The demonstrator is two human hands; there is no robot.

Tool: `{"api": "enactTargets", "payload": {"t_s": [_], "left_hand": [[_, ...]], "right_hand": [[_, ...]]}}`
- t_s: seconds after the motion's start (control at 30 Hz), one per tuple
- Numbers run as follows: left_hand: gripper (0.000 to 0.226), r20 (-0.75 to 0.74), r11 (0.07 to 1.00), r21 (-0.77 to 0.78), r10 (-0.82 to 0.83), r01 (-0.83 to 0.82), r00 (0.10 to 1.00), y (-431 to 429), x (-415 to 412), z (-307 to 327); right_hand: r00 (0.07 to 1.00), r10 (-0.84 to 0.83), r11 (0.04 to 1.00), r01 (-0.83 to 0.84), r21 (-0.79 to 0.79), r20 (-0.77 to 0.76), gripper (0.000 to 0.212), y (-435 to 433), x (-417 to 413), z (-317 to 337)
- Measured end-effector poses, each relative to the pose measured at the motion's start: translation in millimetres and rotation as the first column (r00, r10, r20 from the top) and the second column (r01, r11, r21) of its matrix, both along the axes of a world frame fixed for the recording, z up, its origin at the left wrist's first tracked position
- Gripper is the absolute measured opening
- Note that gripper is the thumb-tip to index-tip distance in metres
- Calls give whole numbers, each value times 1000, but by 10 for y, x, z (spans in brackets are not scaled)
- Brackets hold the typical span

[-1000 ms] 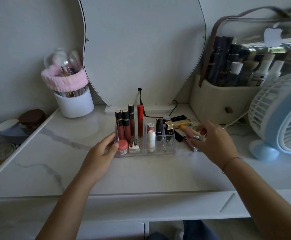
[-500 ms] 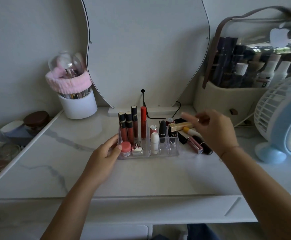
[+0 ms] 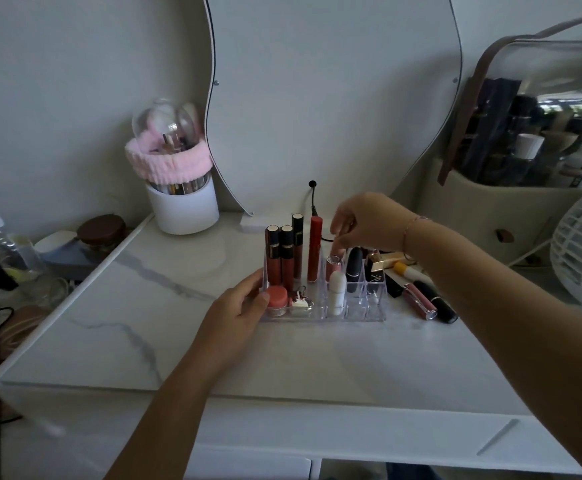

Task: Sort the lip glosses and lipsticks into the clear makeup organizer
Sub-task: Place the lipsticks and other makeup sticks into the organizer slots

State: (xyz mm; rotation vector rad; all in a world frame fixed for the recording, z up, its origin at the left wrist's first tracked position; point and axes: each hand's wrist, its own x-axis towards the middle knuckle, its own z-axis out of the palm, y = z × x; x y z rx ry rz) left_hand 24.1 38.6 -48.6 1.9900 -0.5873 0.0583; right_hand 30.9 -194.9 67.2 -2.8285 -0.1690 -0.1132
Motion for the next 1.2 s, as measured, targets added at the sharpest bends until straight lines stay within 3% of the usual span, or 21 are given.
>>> {"api": "enactTargets", "payload": {"t_s": [0.53,0.97,1.2], "left_hand": [[49,-8,1000,-9,-11,11,1000,13,-1,-31],[54,-2,1000,15,-6,6,1000,5,-13,-7],[50,3,1000,20,13,-13,1000,11,-7,-10]], "right_hand": [[992,71,991,-82,-102,-106,22,58,127,-30],[997,29,999,-31,-30,-68,19,2,131,-64],[1000,-2,996,2,91,7,16,-113,16,-14]]}}
